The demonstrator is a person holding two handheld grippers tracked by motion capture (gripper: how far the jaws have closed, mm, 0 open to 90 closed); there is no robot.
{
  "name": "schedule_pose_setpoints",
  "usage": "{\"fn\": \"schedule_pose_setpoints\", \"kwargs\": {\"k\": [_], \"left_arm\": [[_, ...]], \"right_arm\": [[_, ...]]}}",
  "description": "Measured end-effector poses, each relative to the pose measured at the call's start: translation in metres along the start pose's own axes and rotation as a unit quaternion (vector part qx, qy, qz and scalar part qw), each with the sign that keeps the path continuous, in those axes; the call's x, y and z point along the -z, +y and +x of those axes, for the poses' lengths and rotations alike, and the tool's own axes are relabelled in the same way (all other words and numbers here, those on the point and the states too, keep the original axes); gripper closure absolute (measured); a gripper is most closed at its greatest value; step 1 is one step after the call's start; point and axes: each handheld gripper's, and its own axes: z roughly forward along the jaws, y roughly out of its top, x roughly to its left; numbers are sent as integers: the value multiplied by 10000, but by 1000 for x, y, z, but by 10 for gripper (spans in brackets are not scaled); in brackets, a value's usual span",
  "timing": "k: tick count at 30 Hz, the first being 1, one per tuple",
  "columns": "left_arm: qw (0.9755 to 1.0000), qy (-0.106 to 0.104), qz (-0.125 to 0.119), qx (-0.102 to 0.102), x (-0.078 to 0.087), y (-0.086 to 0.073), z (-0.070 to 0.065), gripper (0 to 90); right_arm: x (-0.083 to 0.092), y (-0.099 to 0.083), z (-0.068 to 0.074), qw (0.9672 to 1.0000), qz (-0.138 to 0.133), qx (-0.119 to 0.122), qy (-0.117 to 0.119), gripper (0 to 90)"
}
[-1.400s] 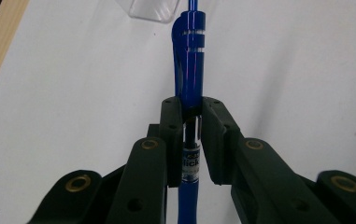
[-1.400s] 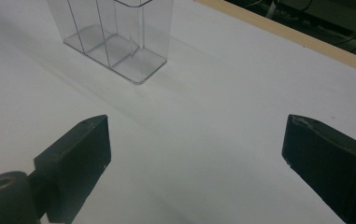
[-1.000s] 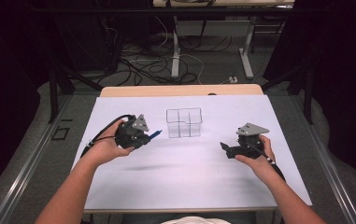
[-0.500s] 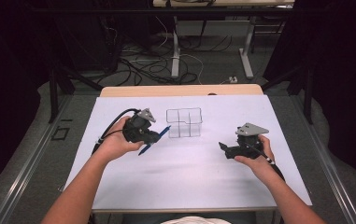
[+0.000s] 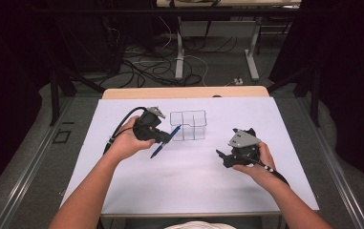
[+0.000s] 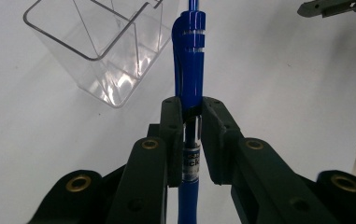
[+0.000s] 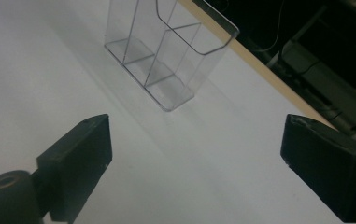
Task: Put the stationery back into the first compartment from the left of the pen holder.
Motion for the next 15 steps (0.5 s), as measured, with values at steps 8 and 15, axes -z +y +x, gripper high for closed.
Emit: {"fn": "schedule_pose_setpoints", "kwargs": {"k": [8,15], "left_arm": [[9997,-195,35,140,-3,4,1,793],[9988,-362,173,273,-8,6,2,793]], "right_arm": [[5,20,18,9923,-250,1207,-120,226],[8,29,35,9770,-463,2082,-66,328]]}}
